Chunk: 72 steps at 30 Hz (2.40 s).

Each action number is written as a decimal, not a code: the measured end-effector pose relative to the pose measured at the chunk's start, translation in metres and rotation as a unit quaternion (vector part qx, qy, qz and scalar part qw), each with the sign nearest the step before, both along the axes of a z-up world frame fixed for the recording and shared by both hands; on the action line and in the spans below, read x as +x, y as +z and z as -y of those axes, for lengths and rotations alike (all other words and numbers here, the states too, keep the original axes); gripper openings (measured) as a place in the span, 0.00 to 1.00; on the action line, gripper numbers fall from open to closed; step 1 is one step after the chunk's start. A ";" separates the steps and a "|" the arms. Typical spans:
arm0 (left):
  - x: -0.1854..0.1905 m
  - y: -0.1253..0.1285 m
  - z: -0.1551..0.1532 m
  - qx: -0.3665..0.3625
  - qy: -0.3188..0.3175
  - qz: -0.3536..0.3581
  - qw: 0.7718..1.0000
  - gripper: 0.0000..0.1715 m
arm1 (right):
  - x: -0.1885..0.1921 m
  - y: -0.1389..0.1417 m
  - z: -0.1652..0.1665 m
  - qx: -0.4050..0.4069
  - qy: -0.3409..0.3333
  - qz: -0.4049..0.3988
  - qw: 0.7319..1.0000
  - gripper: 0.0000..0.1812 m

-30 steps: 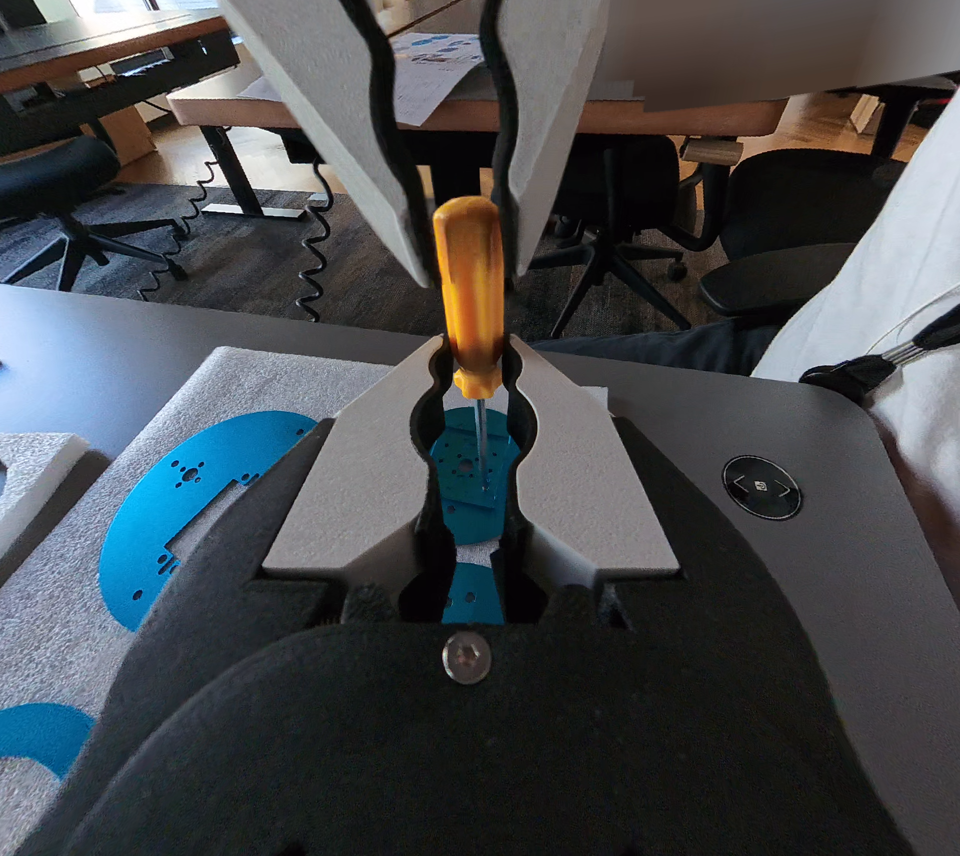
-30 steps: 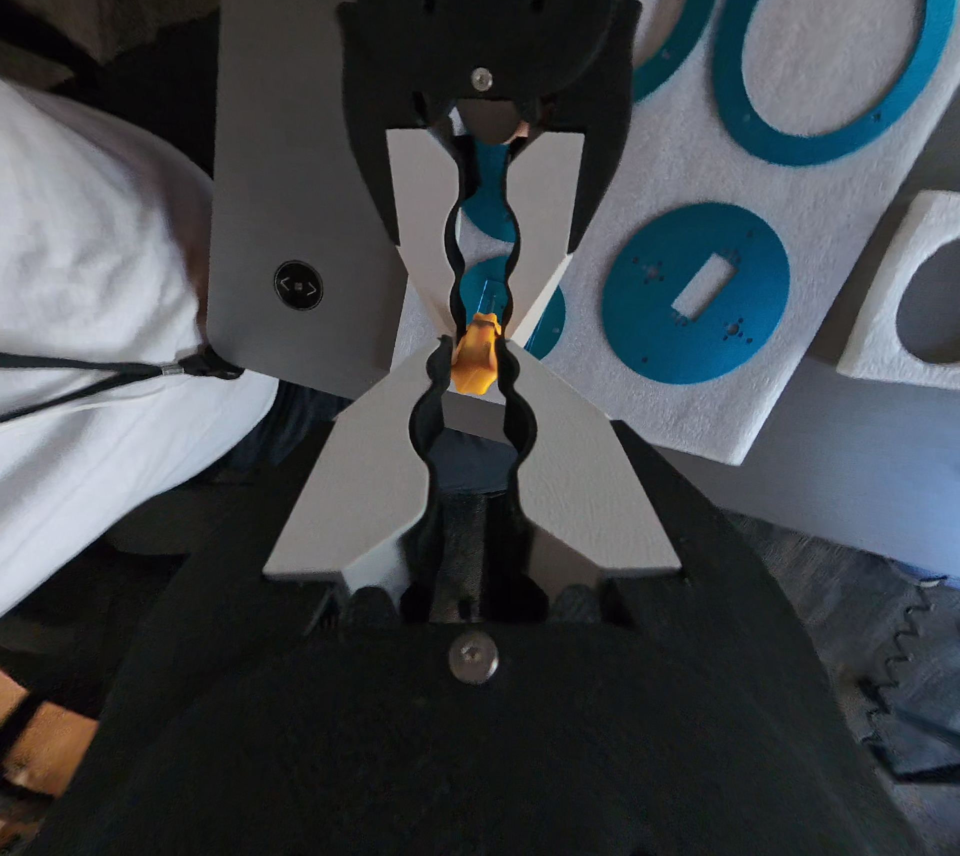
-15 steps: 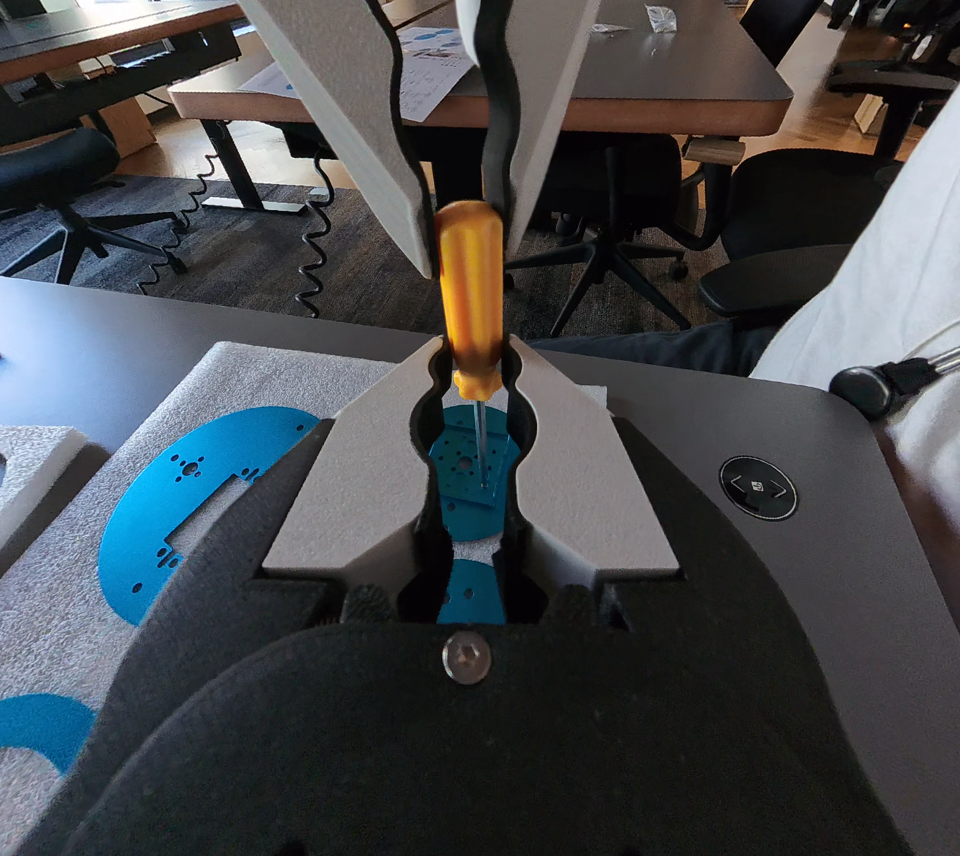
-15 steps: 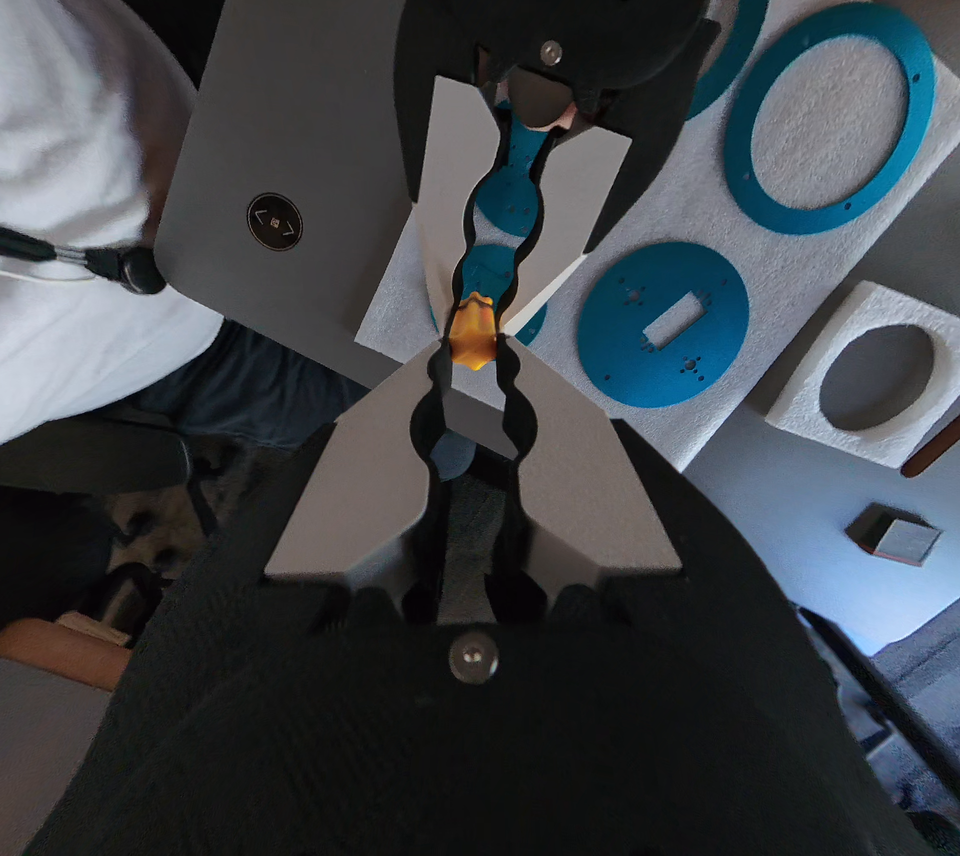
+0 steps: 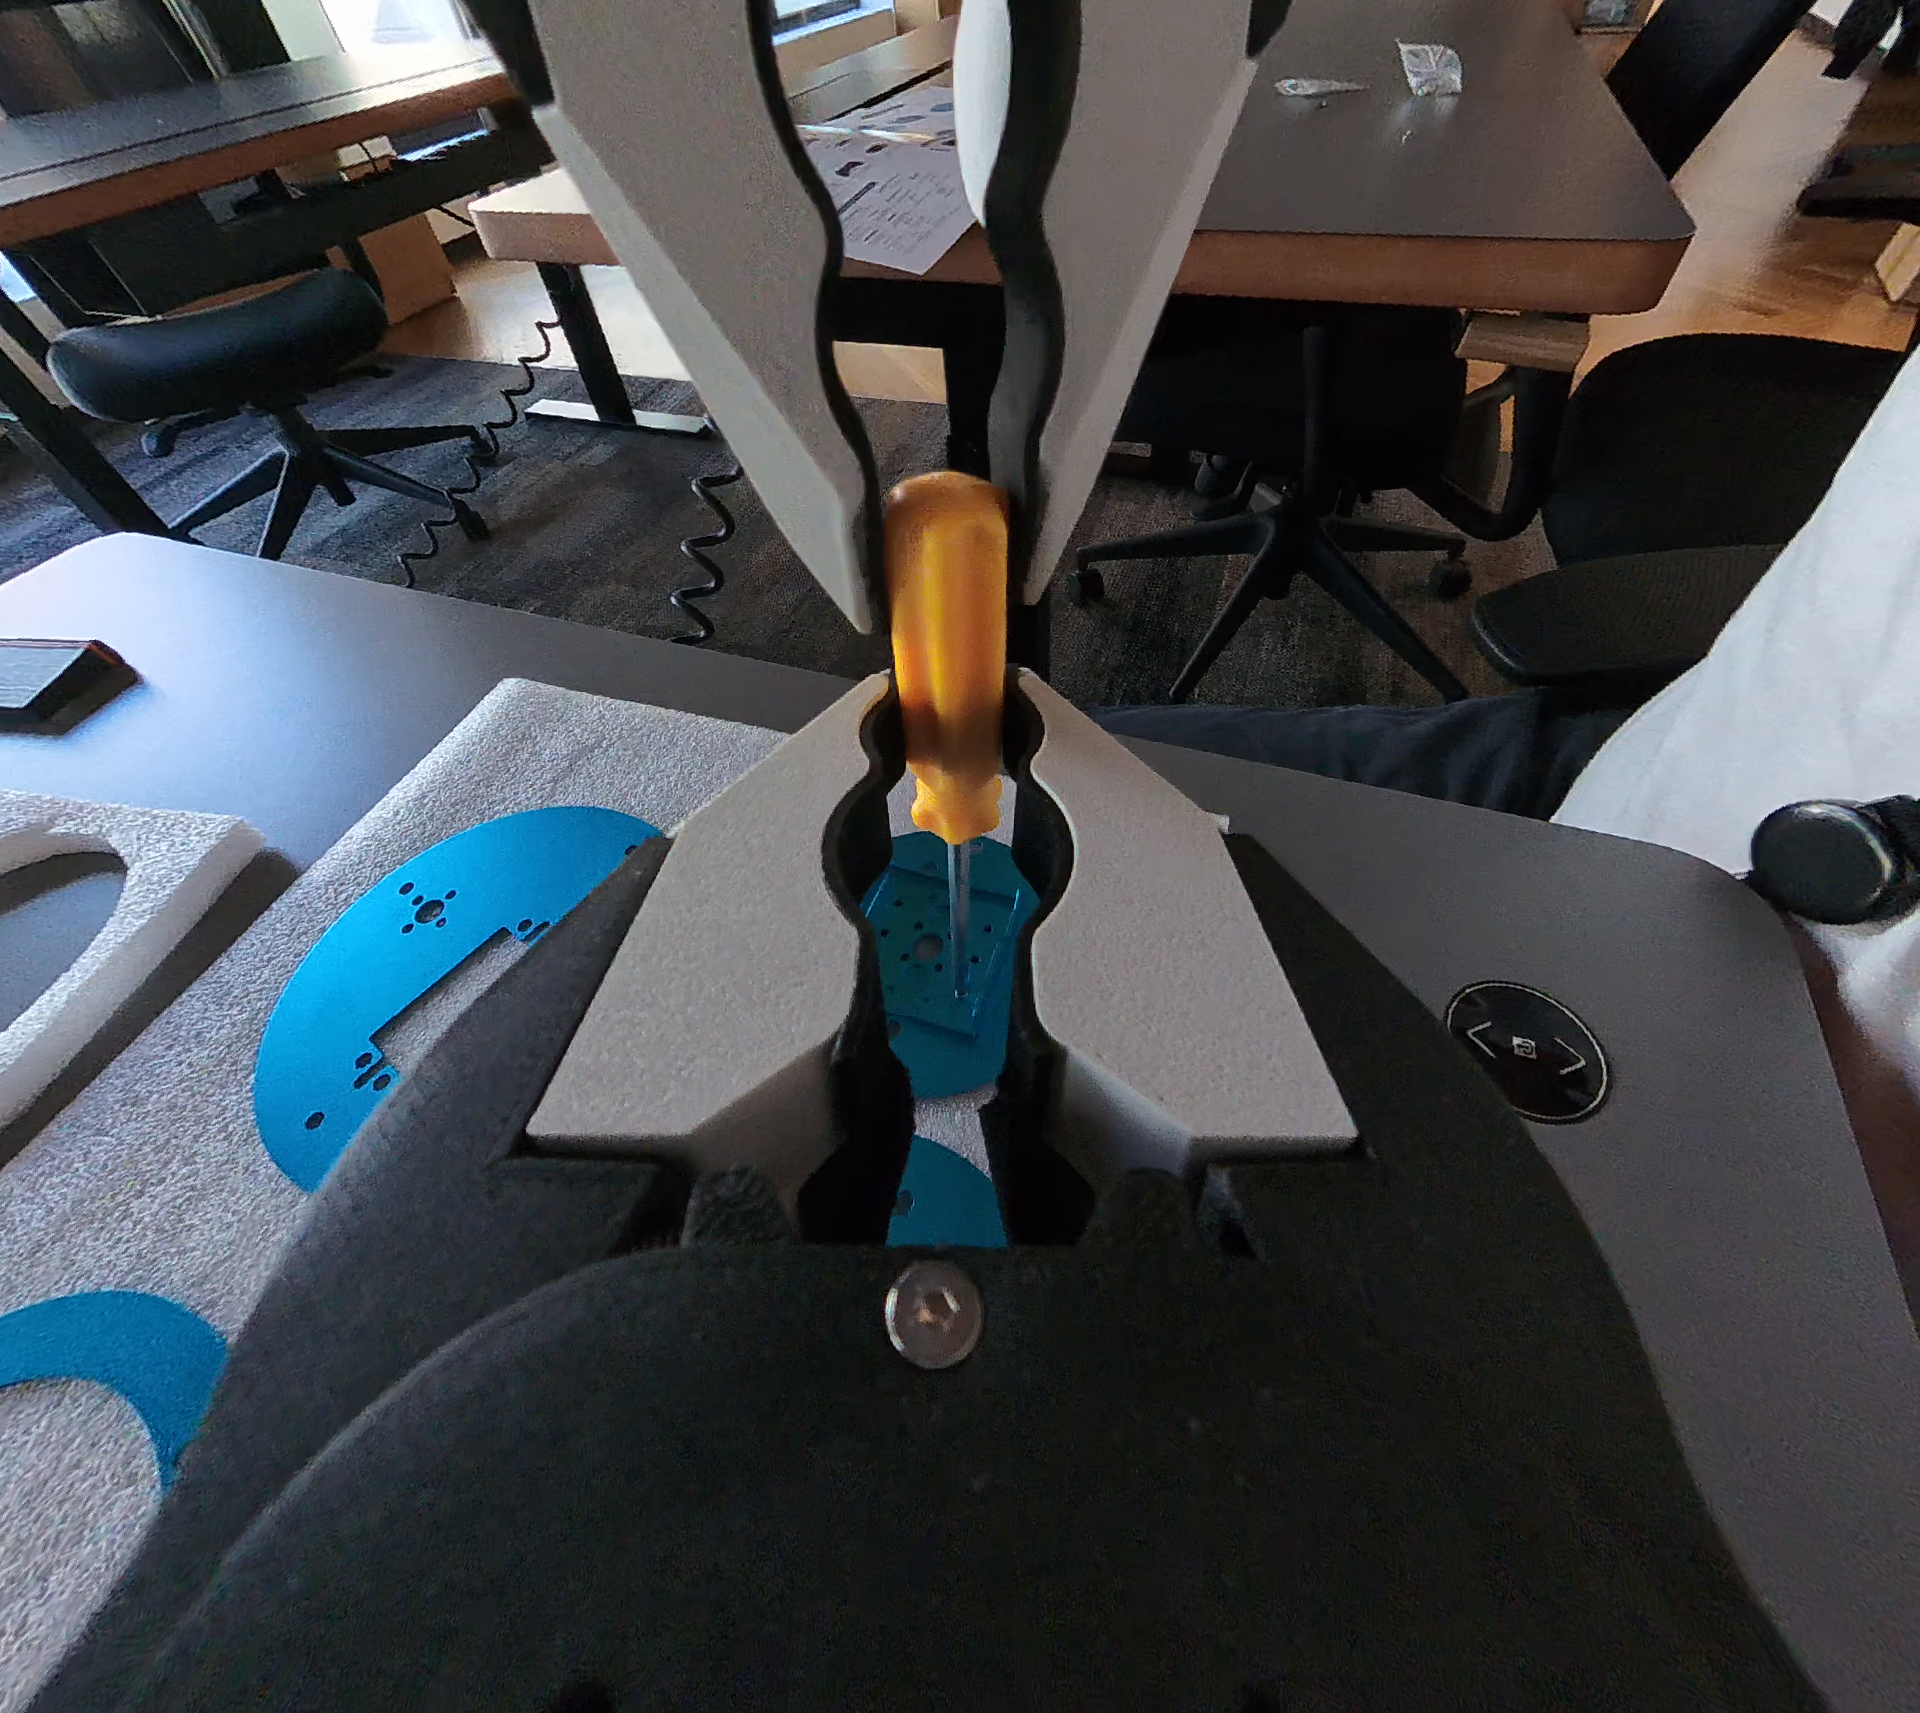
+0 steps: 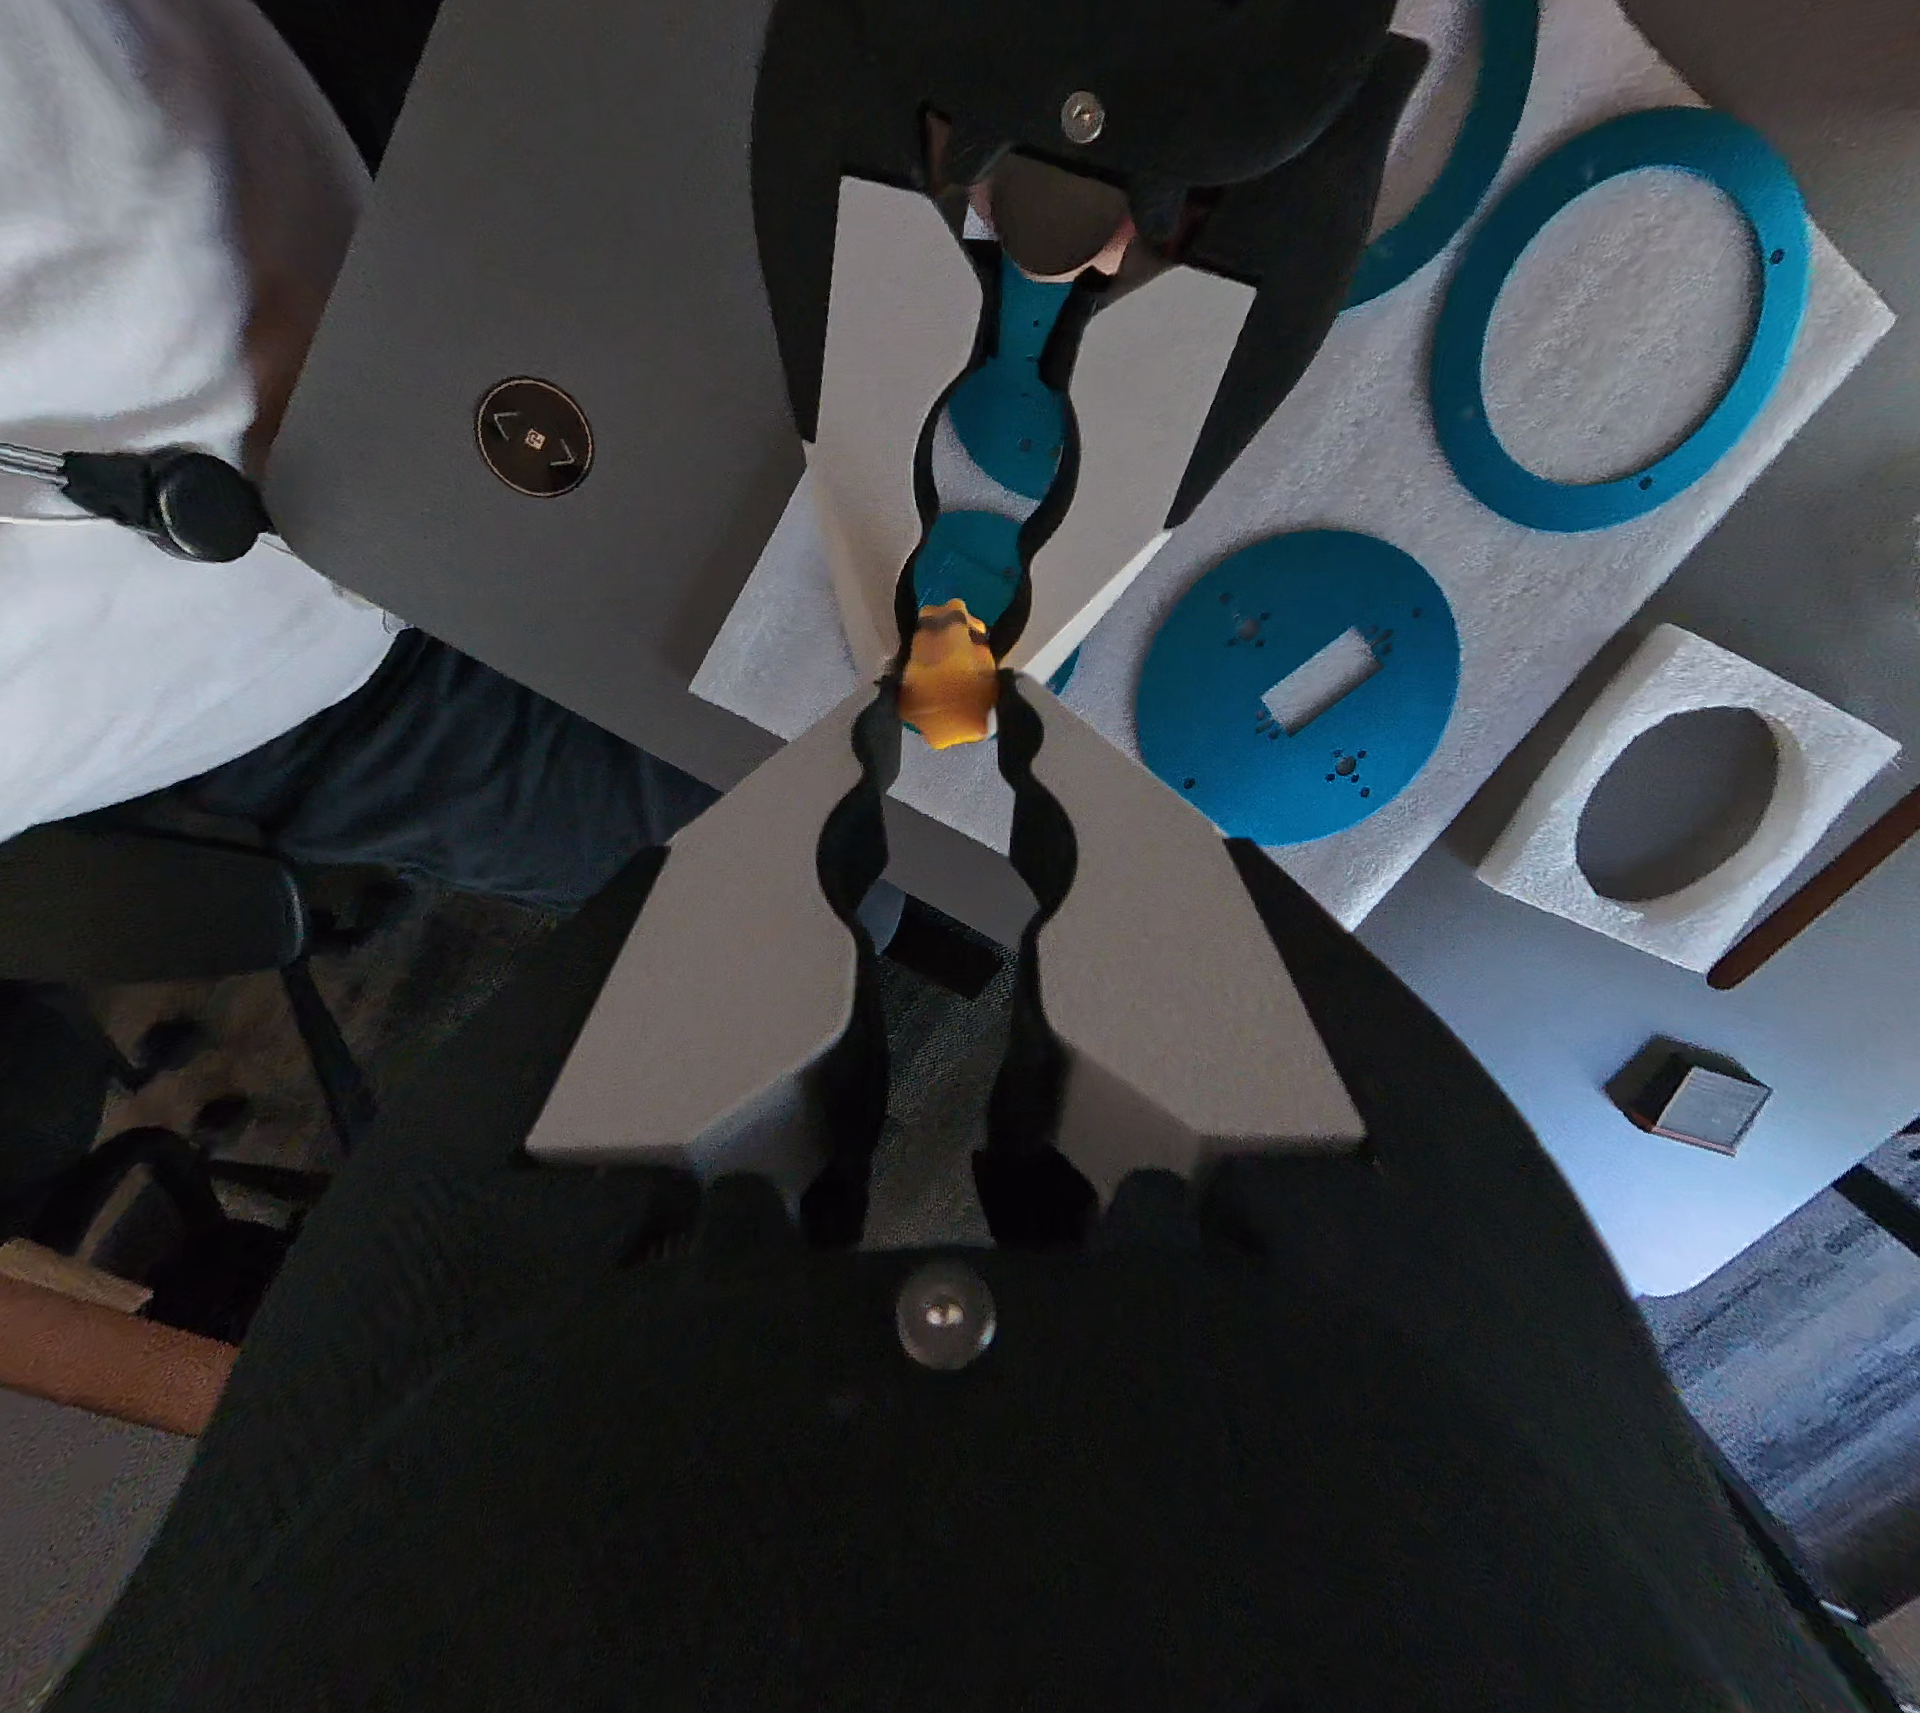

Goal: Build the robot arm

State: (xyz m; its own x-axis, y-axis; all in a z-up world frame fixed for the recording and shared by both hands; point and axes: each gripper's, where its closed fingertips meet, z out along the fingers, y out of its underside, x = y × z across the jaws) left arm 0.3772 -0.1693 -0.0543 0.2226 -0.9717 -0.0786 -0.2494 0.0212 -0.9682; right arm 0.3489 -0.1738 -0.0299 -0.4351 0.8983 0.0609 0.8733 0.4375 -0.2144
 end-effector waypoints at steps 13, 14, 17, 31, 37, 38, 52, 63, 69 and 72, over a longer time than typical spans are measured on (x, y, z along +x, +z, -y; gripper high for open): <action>-0.008 0.001 -0.007 0.001 0.090 0.010 0.996 0.10 | -0.002 0.000 -0.007 -0.033 -0.123 0.003 0.992 0.10; -0.008 0.001 -0.007 -0.002 0.091 0.008 0.996 0.10 | -0.003 0.000 -0.005 -0.035 -0.124 0.002 0.992 0.10; -0.010 0.001 -0.003 0.002 0.082 0.010 0.997 0.10 | -0.004 -0.002 -0.001 -0.032 -0.089 -0.003 0.996 0.10; -0.013 0.001 -0.004 -0.005 0.080 0.023 0.997 0.10 | -0.006 -0.005 -0.008 0.008 -0.022 0.014 1.000 0.12; -0.013 0.001 -0.005 -0.012 0.081 0.028 0.996 0.10 | -0.029 0.029 0.003 -0.032 0.003 -0.136 0.990 0.18; -0.013 0.001 -0.005 -0.014 0.081 0.029 0.996 0.10 | -0.030 0.039 0.006 -0.051 0.005 -0.174 0.983 0.22; -0.009 0.001 -0.005 -0.014 0.081 0.024 0.996 0.10 | -0.009 0.027 0.002 -0.008 0.137 -0.091 0.986 0.25; -0.005 0.001 -0.003 -0.013 0.065 0.013 0.998 0.10 | -0.003 0.007 -0.001 0.013 0.140 0.014 0.990 0.09; -0.008 0.002 -0.004 -0.034 0.069 0.033 0.997 0.09 | -0.004 0.006 -0.004 -0.008 0.022 0.028 0.999 0.09; -0.007 0.002 -0.005 -0.034 0.072 0.039 0.996 0.09 | -0.003 0.006 -0.005 -0.017 -0.038 0.034 0.999 0.09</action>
